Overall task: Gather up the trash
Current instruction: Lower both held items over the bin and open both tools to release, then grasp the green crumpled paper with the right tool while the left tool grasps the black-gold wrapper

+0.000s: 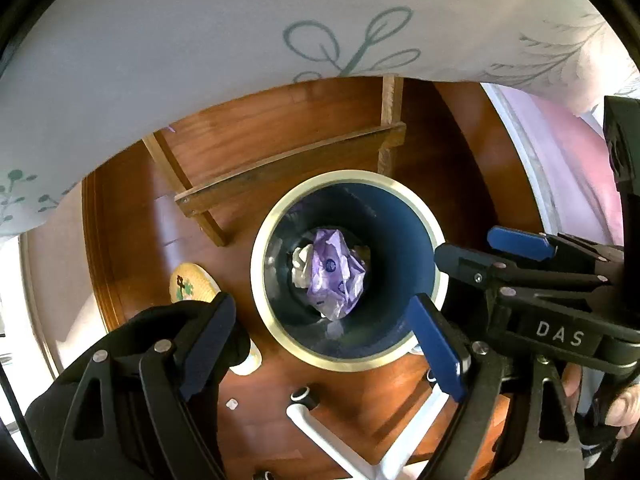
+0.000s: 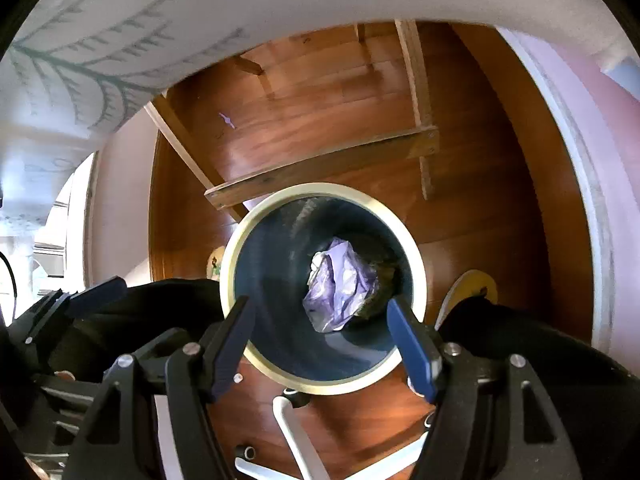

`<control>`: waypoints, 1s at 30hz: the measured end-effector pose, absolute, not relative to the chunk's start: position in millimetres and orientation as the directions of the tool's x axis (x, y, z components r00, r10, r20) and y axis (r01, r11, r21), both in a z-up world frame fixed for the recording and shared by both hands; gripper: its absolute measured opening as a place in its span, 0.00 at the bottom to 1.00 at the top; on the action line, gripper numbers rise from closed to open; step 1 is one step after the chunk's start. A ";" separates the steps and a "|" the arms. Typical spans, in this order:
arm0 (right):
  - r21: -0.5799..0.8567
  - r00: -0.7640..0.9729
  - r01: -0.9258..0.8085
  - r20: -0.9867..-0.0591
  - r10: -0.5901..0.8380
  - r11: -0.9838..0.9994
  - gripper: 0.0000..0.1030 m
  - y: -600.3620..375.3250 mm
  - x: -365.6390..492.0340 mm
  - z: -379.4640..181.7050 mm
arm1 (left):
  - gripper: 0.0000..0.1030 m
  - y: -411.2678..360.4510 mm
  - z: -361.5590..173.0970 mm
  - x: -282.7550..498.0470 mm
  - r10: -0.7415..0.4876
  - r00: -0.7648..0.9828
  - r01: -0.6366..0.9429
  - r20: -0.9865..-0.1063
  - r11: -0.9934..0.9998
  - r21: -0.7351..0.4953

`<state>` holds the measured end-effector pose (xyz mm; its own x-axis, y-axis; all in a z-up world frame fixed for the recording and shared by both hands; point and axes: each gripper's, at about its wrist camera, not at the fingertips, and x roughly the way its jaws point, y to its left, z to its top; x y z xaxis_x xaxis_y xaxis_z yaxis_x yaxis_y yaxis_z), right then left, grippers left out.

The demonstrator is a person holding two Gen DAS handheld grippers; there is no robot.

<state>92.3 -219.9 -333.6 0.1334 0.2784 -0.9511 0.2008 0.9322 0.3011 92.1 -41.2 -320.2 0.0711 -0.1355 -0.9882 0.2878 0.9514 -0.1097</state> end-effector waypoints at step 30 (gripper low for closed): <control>-0.052 0.602 -0.181 -0.796 0.068 0.982 0.67 -199.8 31.0 -46.4 | 0.85 -13.9 -34.6 33.9 -0.214 0.475 0.451 -0.853 0.892 0.027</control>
<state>31.0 -199.8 -46.4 0.6018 0.0684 -0.7957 -0.1807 0.9821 -0.0523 33.9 -13.9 -34.6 0.4750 -0.2145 -0.8534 0.4513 0.8920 0.0270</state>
